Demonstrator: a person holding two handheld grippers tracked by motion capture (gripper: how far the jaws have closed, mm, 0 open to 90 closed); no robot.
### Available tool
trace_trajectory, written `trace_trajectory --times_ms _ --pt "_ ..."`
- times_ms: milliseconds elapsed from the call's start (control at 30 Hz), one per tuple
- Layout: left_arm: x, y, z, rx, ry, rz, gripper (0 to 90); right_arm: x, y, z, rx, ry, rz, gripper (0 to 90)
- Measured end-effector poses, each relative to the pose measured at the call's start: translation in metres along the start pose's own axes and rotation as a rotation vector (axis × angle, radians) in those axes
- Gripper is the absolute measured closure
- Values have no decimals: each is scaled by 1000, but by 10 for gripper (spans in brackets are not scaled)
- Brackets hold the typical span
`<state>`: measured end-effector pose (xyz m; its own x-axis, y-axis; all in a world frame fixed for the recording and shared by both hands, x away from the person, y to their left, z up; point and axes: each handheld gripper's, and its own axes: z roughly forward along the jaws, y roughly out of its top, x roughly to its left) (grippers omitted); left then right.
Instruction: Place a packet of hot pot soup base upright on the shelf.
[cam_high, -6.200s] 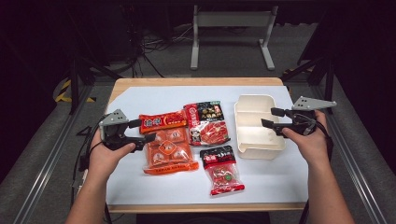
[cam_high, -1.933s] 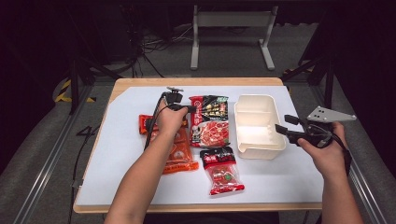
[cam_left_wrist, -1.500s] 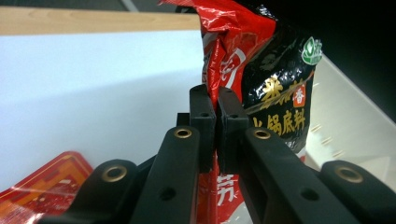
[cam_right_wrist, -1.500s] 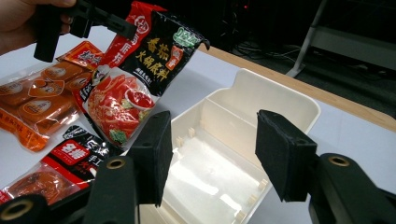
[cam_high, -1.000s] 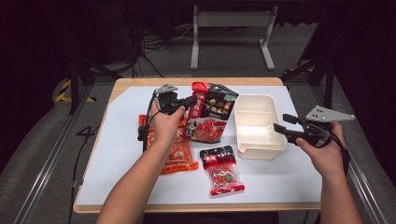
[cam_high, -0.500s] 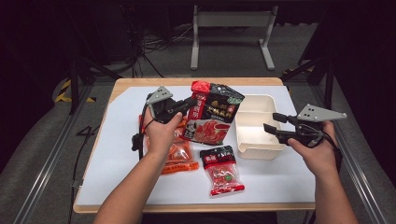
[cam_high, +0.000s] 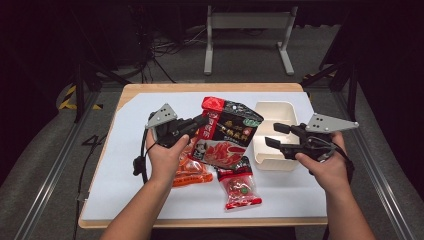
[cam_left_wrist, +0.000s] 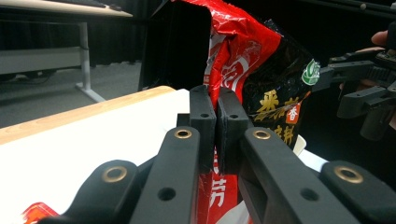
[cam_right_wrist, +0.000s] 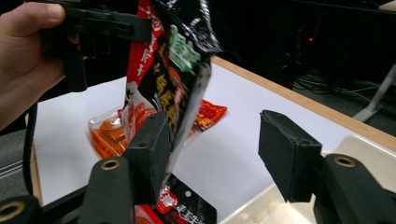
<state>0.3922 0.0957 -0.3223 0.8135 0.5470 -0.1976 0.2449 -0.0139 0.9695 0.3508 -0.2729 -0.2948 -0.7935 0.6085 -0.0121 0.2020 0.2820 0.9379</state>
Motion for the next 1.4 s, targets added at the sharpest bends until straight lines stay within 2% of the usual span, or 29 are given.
trace_trajectory --times_ms 100,333,500,833,900,1000,1167,1300,1400 --pt "-2 0 -2 3 7 15 874 6 2 6 8 16 -5 424" --pt "-7 -1 -6 -15 2 11 874 9 4 17 -1 18 13 400" --pt "-15 -2 -4 -14 -19 11 874 13 3 30 -18 54 52 401" --pt "-21 -5 0 -5 -41 10 873 14 2 41 -22 68 108 451" --pt "-22 -5 1 -7 -46 9 872 14 2 43 -34 59 110 452" --pt "-25 -6 2 -4 -50 16 872 16 2 46 -18 68 106 454" --pt "-29 -7 5 9 -65 20 872 19 1 50 18 84 137 534" --pt "-31 -6 6 12 -71 22 869 20 2 47 41 95 141 658" --pt "-32 -6 6 15 -72 22 865 19 3 46 48 112 150 709"
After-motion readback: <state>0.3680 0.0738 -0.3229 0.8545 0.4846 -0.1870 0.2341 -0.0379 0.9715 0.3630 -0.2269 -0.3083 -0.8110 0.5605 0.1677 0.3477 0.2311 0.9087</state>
